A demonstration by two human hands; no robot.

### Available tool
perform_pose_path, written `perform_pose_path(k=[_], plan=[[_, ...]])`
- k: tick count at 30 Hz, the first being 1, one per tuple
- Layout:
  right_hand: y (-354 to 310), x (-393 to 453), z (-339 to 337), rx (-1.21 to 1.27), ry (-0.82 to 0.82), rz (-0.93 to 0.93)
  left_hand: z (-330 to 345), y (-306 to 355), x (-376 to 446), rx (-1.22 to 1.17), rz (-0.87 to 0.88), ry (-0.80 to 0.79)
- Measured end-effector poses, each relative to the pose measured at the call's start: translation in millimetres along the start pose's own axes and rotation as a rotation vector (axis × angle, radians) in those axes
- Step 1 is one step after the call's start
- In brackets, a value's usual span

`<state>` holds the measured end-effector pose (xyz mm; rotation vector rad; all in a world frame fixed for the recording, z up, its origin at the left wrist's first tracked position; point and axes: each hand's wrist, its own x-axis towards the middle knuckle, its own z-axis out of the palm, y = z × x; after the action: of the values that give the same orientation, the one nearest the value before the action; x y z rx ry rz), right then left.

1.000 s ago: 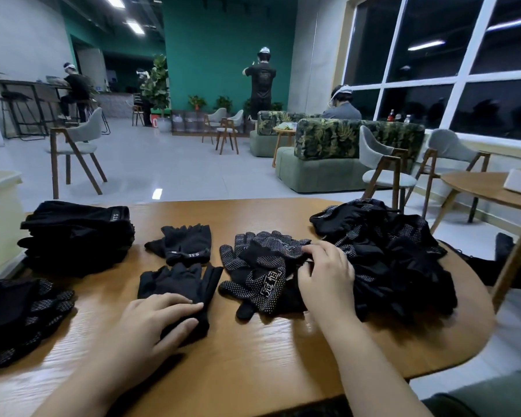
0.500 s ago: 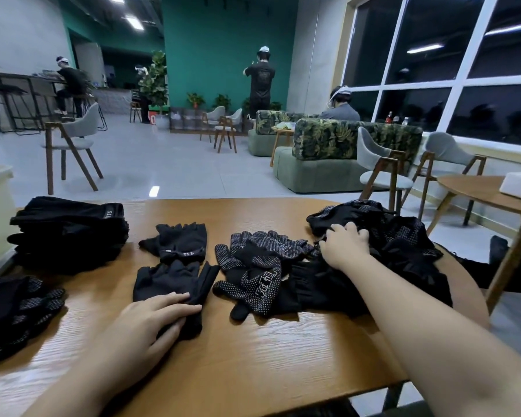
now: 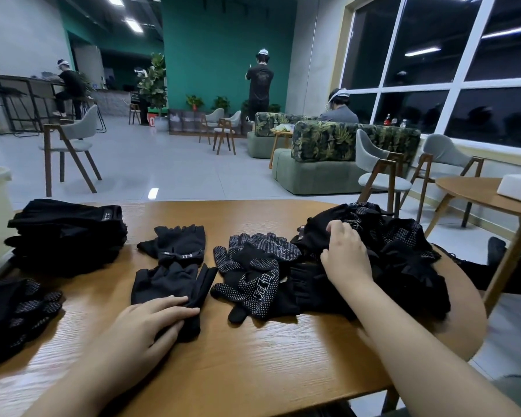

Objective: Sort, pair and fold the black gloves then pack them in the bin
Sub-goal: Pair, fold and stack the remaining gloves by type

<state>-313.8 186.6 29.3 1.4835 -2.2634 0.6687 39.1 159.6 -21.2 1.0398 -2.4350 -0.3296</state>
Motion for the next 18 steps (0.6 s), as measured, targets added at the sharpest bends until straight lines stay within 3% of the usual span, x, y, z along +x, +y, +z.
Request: perform_pose_path(k=[3,6,12,18], plan=[[4.2,0.5,-0.6,-0.293,-0.107,0.035,-0.8,1.2,-0.1,-0.004,-0.004,-0.005],[4.2,5.0,3.5,-0.332,-0.176,0.068,-1.9,2.7,0.3,-0.004,-0.009,-0.008],[0.4,9.8,6.5,-0.216,-0.204,0.136,-1.7,2.3,0.0,-0.004,-0.014,-0.009],[-0.3,8.2,-7.5,0.094,0.031,0.106,-1.9,2.8,0.5,0.000,-0.022,-0.013]])
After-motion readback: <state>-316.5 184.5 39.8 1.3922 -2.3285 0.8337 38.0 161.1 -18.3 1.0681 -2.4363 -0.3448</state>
